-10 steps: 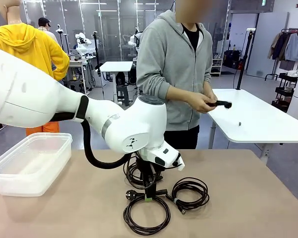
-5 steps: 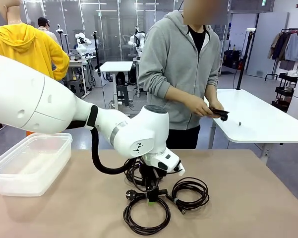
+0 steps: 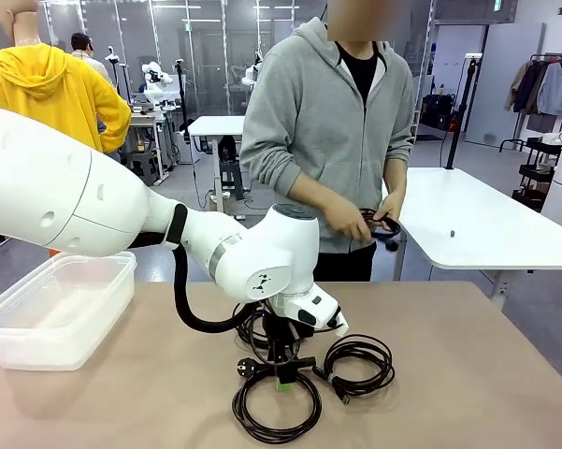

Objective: Organize and store the cables.
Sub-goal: Place the Power Cable into the Organizing box.

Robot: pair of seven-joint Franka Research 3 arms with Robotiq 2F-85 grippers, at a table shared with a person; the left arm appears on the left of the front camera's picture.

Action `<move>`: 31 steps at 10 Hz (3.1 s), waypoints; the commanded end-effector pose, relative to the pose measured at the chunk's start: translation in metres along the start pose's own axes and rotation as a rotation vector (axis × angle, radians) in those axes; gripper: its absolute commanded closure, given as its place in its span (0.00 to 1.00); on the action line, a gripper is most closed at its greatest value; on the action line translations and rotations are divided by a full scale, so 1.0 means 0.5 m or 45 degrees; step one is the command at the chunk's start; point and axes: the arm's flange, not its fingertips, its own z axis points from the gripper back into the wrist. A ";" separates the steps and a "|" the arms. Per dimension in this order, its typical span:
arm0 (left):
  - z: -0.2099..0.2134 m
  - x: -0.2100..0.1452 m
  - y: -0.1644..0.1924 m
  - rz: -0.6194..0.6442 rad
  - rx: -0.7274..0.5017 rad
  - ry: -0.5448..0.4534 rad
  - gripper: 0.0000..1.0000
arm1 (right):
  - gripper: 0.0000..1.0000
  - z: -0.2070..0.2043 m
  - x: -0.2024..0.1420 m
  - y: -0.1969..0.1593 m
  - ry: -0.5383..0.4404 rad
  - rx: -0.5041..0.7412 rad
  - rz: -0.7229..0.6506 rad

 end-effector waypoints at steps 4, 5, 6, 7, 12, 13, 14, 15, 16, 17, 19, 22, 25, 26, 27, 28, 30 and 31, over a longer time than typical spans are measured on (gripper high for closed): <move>-0.004 -0.003 -0.002 -0.026 0.000 -0.040 1.00 | 0.00 0.002 0.002 0.000 -0.004 -0.010 -0.002; -0.004 -0.003 -0.004 -0.028 0.002 -0.044 1.00 | 0.00 0.002 0.002 0.000 -0.004 -0.010 -0.002; -0.005 -0.005 -0.005 -0.023 0.003 -0.042 1.00 | 0.00 0.002 0.002 0.000 -0.004 -0.010 -0.002; -0.003 -0.007 -0.005 -0.019 0.003 -0.047 1.00 | 0.00 0.002 0.002 0.000 -0.004 -0.010 -0.002; 0.273 -0.082 -0.002 -0.088 0.050 -0.177 1.00 | 0.00 0.002 0.002 0.000 -0.004 -0.010 -0.002; 0.303 -0.095 0.000 -0.083 0.084 -0.171 1.00 | 0.00 0.002 0.002 0.000 -0.004 -0.010 -0.002; 0.318 -0.099 0.002 -0.095 0.086 -0.156 1.00 | 0.00 0.002 0.002 0.000 -0.004 -0.010 -0.002; 0.326 -0.090 0.006 -0.103 0.092 -0.156 1.00 | 0.00 0.002 0.002 0.000 -0.004 -0.010 -0.002; 0.333 -0.068 0.007 -0.125 0.095 -0.142 1.00 | 0.00 0.002 0.002 0.000 -0.004 -0.010 -0.002; 0.328 -0.037 0.005 -0.178 0.045 -0.164 1.00 | 0.00 0.002 0.002 0.000 -0.004 -0.010 -0.002; 0.344 -0.083 0.006 -0.084 0.121 -0.169 1.00 | 0.00 0.002 0.002 0.000 -0.004 -0.010 -0.002; 0.344 -0.083 0.006 -0.084 0.121 -0.169 1.00 | 0.00 0.002 0.002 0.000 -0.004 -0.010 -0.002; 0.390 -0.171 0.084 -0.163 0.188 -0.299 0.85 | 0.00 0.002 0.002 0.000 -0.004 -0.010 -0.002; 0.423 -0.241 0.113 -0.199 0.204 -0.357 0.85 | 0.00 0.002 0.002 0.000 -0.004 -0.010 -0.002; 0.449 -0.337 0.138 -0.280 0.276 -0.372 0.85 | 0.00 0.002 0.002 0.000 -0.004 -0.010 -0.002; 0.469 -0.429 0.161 -0.271 0.300 -0.396 0.85 | 0.00 0.002 0.002 0.000 -0.004 -0.010 -0.002; 0.481 -0.590 0.187 -0.252 0.396 -0.387 0.85 | 0.00 0.002 0.002 0.000 -0.004 -0.010 -0.002; 0.471 -0.668 0.207 -0.173 0.465 -0.388 0.85 | 0.00 0.002 0.002 0.000 -0.004 -0.010 -0.002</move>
